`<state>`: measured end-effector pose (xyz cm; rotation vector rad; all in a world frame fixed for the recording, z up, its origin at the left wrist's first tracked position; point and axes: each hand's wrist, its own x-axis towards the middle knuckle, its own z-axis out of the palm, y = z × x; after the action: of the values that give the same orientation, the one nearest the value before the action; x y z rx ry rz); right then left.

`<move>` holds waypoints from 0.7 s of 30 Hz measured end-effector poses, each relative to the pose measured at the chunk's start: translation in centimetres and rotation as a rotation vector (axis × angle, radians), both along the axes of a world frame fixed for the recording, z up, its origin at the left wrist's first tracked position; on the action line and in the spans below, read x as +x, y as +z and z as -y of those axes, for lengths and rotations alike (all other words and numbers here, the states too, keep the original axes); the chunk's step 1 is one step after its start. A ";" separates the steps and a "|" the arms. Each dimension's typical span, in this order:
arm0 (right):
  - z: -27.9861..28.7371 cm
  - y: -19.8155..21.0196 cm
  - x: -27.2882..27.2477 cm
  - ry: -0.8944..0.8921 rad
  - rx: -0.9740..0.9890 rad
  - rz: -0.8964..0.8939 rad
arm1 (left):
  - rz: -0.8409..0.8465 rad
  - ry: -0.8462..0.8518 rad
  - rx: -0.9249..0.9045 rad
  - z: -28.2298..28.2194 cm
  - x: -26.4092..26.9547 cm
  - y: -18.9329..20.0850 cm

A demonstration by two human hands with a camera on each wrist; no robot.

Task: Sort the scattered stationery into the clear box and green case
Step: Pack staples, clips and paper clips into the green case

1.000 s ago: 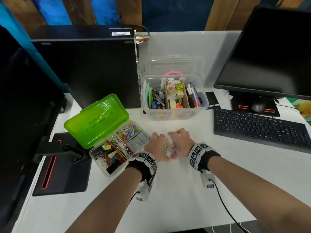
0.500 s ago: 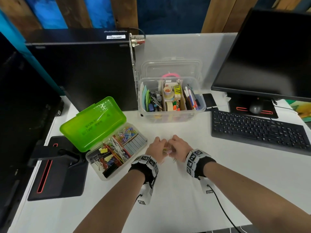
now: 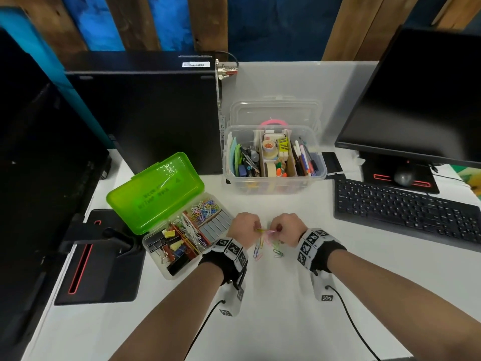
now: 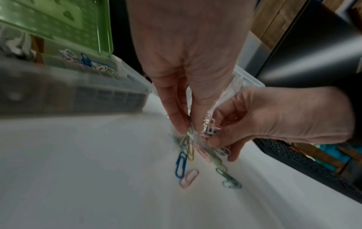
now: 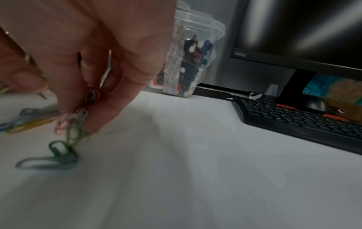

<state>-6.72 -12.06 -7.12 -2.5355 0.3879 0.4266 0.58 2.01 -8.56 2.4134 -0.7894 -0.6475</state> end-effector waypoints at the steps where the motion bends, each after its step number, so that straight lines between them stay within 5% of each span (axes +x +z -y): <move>1: 0.3 0.1 0.0 -0.020 0.031 0.000 | -0.016 0.021 -0.015 -0.1 0.1 0.2; 11: -1.0 2.4 4.6 -0.138 0.263 0.043 | -0.099 0.268 -0.178 -4.3 4.8 2.8; 21: -8.5 2.7 12.2 -0.029 0.262 0.054 | -0.051 0.438 0.043 -8.7 9.5 2.6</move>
<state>5.47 -3.51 -4.44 -2.2791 0.3249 0.3712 10.09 10.68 -5.91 2.4817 -0.2106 -0.5486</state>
